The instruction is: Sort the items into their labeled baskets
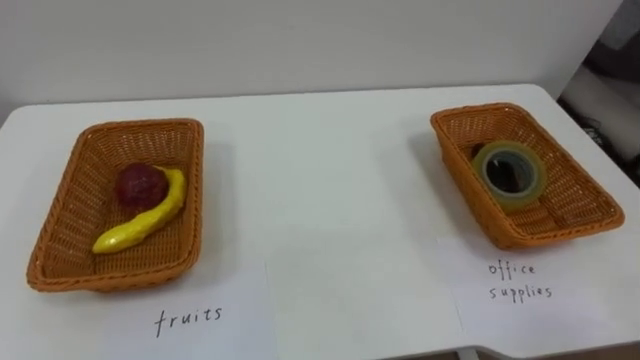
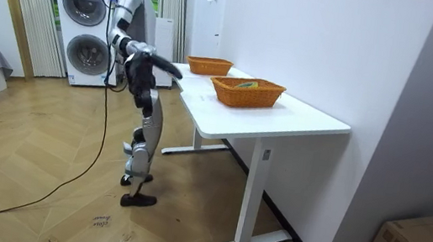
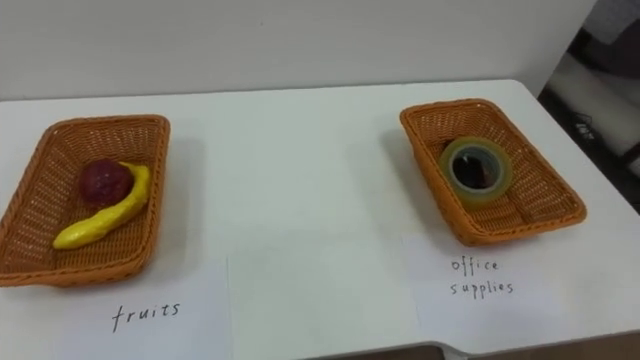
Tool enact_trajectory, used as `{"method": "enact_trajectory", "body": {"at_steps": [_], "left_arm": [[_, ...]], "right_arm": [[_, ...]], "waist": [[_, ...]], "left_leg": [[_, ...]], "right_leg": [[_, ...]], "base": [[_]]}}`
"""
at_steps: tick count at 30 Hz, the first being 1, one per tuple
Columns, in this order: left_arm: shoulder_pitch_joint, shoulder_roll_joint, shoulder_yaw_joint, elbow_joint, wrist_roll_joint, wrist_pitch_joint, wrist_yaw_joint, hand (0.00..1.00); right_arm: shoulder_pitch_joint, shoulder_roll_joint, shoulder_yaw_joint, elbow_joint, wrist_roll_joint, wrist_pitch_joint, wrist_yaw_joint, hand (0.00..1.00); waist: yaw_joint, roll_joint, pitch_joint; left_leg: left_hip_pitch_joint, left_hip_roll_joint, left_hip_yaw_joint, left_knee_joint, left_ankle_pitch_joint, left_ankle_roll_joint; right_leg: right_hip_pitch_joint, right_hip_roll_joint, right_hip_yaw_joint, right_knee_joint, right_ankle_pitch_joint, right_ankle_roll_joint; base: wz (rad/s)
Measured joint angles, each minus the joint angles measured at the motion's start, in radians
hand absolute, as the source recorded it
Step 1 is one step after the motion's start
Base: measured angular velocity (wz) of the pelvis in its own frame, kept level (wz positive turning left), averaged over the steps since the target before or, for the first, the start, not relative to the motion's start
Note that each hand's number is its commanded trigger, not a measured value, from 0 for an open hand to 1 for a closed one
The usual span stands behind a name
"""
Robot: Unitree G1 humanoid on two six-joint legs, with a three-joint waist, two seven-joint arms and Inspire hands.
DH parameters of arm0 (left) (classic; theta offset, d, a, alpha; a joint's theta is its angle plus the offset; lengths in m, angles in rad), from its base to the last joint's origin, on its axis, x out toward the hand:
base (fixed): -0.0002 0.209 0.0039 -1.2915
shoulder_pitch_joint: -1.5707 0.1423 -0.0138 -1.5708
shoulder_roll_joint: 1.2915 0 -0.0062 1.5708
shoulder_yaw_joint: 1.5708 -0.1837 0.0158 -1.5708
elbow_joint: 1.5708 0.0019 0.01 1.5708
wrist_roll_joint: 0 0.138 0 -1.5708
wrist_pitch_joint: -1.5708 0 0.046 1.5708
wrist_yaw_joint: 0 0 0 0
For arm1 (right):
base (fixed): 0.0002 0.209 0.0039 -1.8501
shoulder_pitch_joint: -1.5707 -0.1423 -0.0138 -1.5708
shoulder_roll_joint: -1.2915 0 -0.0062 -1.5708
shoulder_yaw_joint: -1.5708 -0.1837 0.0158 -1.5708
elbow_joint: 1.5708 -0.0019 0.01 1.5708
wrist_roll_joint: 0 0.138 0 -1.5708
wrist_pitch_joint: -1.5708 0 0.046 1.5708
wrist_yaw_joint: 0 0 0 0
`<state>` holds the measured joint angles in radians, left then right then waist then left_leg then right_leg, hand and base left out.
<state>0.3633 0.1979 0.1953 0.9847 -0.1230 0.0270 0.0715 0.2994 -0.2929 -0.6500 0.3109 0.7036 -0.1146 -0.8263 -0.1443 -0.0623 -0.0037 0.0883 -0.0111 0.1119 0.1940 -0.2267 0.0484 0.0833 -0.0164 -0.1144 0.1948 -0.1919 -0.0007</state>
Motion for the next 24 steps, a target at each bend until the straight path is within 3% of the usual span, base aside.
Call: {"method": "enact_trajectory", "body": {"at_steps": [10, 15, 18, 24], "left_arm": [[-0.001, -0.035, -0.002, -0.023, -0.001, -0.009, -0.004, 0.00], [-0.008, -0.047, -0.003, 0.012, -0.004, -0.022, -0.017, 0.00], [-0.005, -0.065, -0.003, 0.026, -0.001, -0.021, -0.024, 0.00], [-0.009, -0.066, -0.005, 0.067, 0.010, -0.006, -0.031, 0.00]], "right_arm": [[0.021, 0.107, 0.061, 0.395, 0.122, -0.004, 0.059, 0.00], [0.003, 0.122, 0.162, 0.616, 0.120, -0.004, 0.150, 0.00], [-0.004, 0.140, 0.216, 0.750, 0.118, 0.022, 0.275, 0.00], [-0.013, 0.142, 0.362, 0.868, -0.016, 0.097, 0.504, 0.00]], "waist": [[0.003, 0.024, -0.0076], [0.014, 0.030, -0.0062], [0.024, 0.031, -0.0053], [0.053, 0.040, -0.0014]], "left_leg": [[-0.006, -0.001, -0.003, -0.011, 0.000, 0.000], [0.012, -0.001, -0.001, -0.013, -0.001, 0.000], [0.013, -0.002, -0.005, -0.017, -0.002, -0.001], [0.031, 0.000, -0.005, -0.011, -0.010, -0.004]], "right_leg": [[-0.002, 0.001, 0.001, -0.005, -0.002, 0.000], [0.007, 0.001, 0.005, -0.006, -0.005, 0.000], [0.016, 0.000, 0.006, -0.001, -0.011, 0.000], [0.030, 0.002, 0.002, -0.010, -0.015, -0.003]], "base": [[0.01], [-0.01], [0.02], [-0.01]]}}
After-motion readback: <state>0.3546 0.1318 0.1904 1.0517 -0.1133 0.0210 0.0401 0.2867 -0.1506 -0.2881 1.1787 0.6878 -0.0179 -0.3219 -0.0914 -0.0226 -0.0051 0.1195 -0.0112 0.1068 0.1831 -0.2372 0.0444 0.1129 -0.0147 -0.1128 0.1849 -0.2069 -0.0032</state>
